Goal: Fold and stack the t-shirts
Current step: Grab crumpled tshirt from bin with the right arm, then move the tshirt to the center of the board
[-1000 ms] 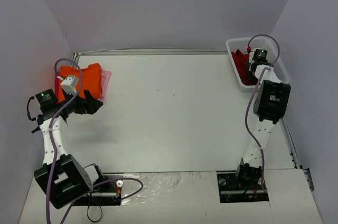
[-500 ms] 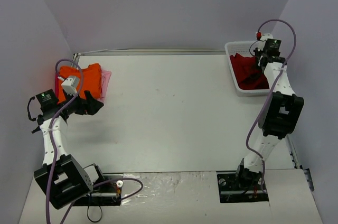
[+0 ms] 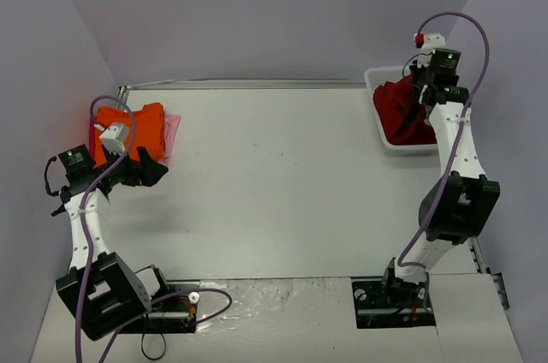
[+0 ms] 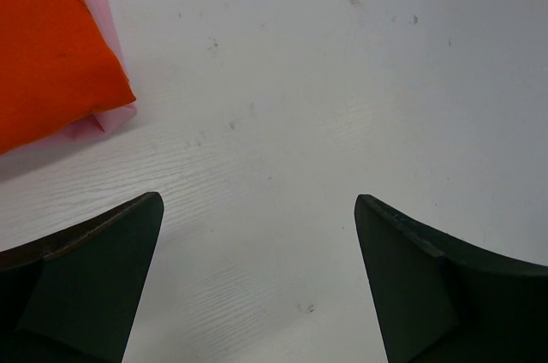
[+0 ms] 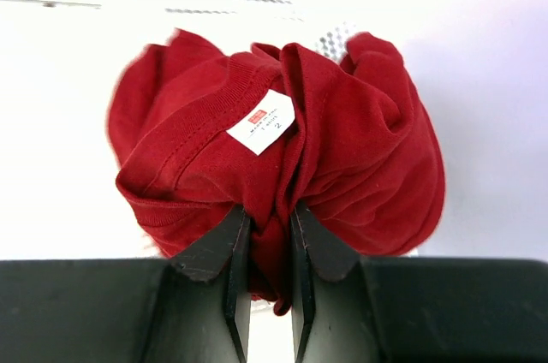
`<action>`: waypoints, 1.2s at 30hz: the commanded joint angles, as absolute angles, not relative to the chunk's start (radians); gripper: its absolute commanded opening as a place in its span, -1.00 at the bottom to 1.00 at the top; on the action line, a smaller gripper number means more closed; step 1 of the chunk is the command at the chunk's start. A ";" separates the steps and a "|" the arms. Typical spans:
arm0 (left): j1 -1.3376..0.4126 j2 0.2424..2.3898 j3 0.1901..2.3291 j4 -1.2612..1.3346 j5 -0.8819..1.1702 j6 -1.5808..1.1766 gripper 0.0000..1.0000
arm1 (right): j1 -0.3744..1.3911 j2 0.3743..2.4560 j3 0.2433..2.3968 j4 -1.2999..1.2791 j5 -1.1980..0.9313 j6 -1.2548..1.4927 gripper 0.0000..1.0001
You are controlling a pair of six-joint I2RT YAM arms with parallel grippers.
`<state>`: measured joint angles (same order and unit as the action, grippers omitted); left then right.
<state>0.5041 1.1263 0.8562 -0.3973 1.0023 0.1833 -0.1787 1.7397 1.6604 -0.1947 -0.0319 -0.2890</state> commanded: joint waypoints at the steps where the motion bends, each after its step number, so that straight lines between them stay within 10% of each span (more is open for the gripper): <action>1: 0.500 1.101 0.907 -0.402 1.011 0.210 0.89 | -0.108 1.609 1.735 -0.172 -0.017 -0.301 -1.00; 19: 0.502 1.085 0.907 -0.402 0.986 0.209 0.89 | 0.229 1.344 1.775 -0.308 -0.533 -0.349 -1.00; 21: 0.502 1.086 0.907 -0.402 0.983 0.209 0.89 | 0.230 1.327 1.715 -0.360 -0.604 -0.389 0.82; 22: 0.502 1.086 0.908 -0.403 0.980 0.207 0.89 | 0.230 1.321 1.697 -0.365 -0.597 -0.411 1.00; 36: 0.502 1.086 0.910 -0.410 0.983 0.213 0.89 | 0.230 1.312 1.523 -0.376 -0.406 -0.454 1.00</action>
